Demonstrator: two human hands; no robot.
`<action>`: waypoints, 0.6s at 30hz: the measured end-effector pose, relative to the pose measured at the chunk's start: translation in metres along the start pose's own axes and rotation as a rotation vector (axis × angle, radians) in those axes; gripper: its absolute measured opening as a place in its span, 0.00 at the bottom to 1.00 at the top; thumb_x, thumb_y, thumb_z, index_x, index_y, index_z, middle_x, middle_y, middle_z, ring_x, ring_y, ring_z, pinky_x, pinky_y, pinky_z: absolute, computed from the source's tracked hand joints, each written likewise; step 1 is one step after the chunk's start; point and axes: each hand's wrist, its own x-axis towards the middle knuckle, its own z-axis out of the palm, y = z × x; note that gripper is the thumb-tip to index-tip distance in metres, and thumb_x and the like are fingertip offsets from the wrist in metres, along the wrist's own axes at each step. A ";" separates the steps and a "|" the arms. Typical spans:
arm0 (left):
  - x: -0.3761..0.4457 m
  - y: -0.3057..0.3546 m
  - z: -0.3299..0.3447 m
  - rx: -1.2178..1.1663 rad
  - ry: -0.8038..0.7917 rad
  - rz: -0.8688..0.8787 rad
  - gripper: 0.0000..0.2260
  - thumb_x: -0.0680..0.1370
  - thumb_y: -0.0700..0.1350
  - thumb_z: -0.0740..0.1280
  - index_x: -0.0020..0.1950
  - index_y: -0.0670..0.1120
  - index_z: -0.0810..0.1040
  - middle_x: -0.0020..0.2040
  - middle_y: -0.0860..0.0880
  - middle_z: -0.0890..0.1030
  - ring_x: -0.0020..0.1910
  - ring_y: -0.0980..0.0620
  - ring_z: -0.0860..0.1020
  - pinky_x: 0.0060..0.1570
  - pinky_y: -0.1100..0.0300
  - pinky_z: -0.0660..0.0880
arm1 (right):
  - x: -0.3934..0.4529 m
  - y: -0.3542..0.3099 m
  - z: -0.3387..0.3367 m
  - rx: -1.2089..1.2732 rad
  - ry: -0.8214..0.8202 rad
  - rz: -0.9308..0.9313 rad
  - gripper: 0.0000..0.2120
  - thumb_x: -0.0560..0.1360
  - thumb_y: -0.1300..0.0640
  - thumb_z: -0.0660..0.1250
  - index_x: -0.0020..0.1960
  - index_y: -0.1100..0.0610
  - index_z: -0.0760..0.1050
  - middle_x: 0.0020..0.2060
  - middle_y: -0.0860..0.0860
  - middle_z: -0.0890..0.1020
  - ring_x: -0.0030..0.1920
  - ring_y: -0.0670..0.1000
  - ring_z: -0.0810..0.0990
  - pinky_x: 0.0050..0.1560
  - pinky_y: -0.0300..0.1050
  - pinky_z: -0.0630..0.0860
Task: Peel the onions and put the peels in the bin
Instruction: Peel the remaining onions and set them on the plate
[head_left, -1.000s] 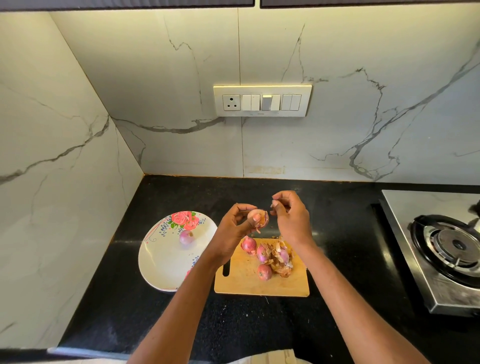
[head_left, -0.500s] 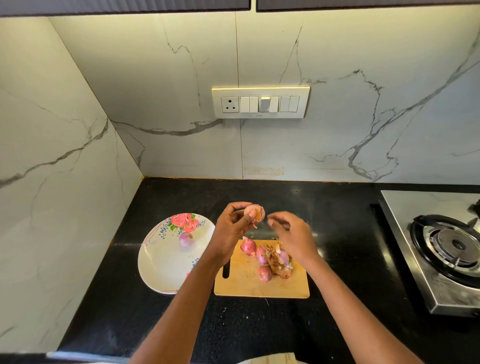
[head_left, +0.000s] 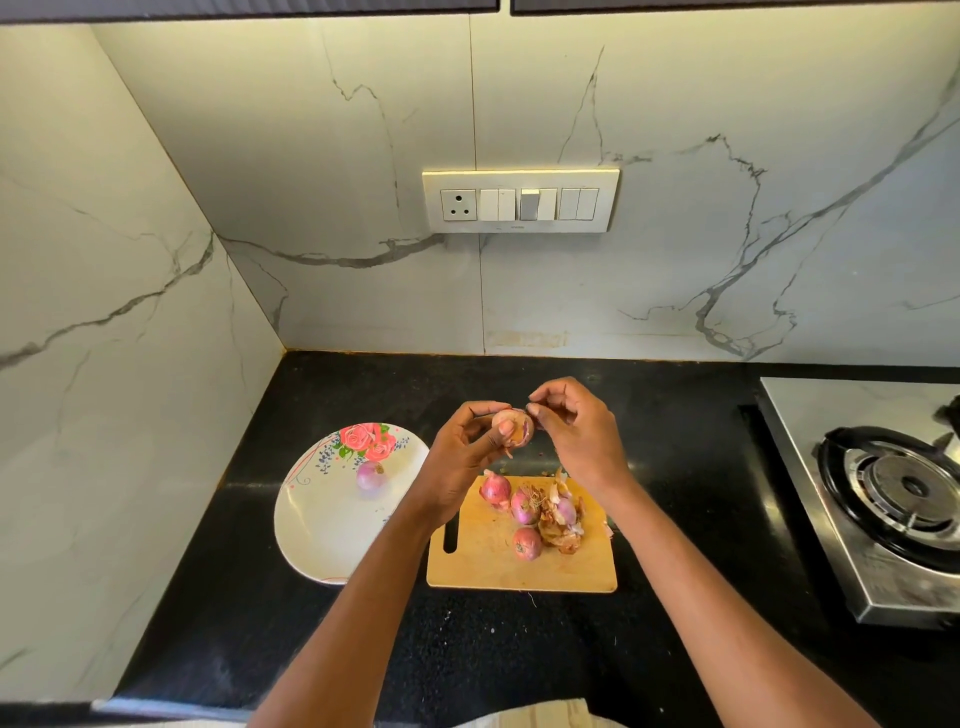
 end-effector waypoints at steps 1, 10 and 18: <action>-0.002 -0.001 0.001 -0.009 -0.008 -0.006 0.19 0.76 0.49 0.70 0.66 0.47 0.75 0.61 0.47 0.82 0.61 0.49 0.82 0.57 0.58 0.79 | 0.000 0.003 0.001 0.009 0.006 0.019 0.04 0.79 0.58 0.71 0.53 0.51 0.80 0.45 0.44 0.84 0.48 0.44 0.84 0.50 0.41 0.82; -0.001 -0.003 -0.003 0.004 0.109 0.015 0.20 0.75 0.53 0.69 0.66 0.49 0.75 0.62 0.47 0.82 0.62 0.46 0.81 0.61 0.54 0.79 | -0.008 0.004 -0.005 -0.014 -0.055 0.021 0.09 0.80 0.52 0.69 0.59 0.49 0.82 0.51 0.42 0.85 0.52 0.43 0.84 0.48 0.36 0.82; 0.001 0.000 0.009 0.000 0.108 -0.001 0.17 0.79 0.54 0.64 0.66 0.50 0.75 0.59 0.47 0.82 0.58 0.48 0.83 0.53 0.58 0.81 | -0.012 -0.006 -0.004 -0.170 -0.063 -0.245 0.12 0.76 0.57 0.74 0.59 0.52 0.84 0.51 0.40 0.83 0.52 0.32 0.79 0.51 0.26 0.76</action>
